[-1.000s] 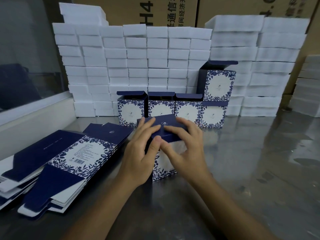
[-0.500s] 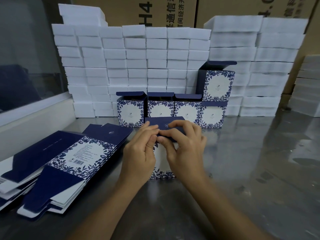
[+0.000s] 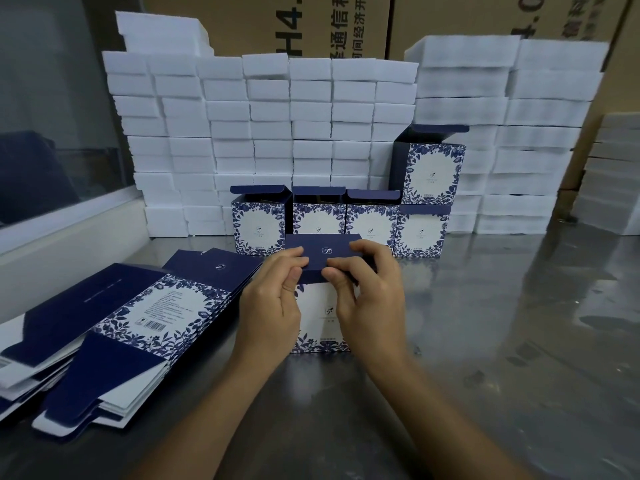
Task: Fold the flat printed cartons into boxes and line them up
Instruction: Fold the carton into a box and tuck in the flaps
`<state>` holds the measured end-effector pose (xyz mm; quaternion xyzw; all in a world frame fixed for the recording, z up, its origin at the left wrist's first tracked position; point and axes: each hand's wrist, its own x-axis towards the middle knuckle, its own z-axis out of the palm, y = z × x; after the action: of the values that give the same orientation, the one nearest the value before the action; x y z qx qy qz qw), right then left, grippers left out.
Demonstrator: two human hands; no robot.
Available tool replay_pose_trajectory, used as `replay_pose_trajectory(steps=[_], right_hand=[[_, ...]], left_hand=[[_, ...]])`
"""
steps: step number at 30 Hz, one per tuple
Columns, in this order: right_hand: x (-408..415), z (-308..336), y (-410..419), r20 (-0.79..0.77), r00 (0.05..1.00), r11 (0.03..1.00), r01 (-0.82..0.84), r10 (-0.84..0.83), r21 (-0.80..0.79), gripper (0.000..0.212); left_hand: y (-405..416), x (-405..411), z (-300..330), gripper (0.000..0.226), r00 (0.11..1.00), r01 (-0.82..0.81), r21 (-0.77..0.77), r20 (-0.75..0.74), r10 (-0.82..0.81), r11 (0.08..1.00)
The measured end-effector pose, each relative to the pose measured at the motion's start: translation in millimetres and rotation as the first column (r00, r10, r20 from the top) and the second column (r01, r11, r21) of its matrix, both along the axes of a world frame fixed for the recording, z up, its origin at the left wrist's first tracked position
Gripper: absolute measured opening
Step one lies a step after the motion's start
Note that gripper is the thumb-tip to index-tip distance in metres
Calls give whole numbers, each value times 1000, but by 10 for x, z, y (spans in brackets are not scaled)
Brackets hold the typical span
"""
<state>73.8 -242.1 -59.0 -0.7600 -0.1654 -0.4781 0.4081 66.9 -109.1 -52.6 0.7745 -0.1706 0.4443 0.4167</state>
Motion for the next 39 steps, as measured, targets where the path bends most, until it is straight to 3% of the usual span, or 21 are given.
replay_pose_trajectory(steps=[5,18,22,26,29,32,39], right_hand=[[0,-33,-67,-128,987,990,-78,93,120,20],[84,-66,-143,-133,970,940,-154,202,304,13],[75,-91,-109,-147,978,949,-99,149,300,19],[54,-157,-84,-260,959,977,-63,116,202,37],[18,-200,-43,-334,919,977,-179,210,119,82],[-48,-192,32,-456,876,988,-143,156,62,119],[-43,-246,123,-511,854,992,46,-103,-121,130]], left_hand=[[56,22,-5,27,1000,-30,3,-4,30,1000],[58,31,-41,27,1000,-19,-28,3,19,999],[31,3,-110,34,999,-8,5,-38,8,1000],[-74,-71,-159,47,995,-10,83,-94,18,996],[-122,-119,-150,56,994,20,136,-109,-5,990],[-103,-145,-140,62,993,42,158,-116,-24,986],[-91,-113,-185,63,995,89,178,-66,-78,980]])
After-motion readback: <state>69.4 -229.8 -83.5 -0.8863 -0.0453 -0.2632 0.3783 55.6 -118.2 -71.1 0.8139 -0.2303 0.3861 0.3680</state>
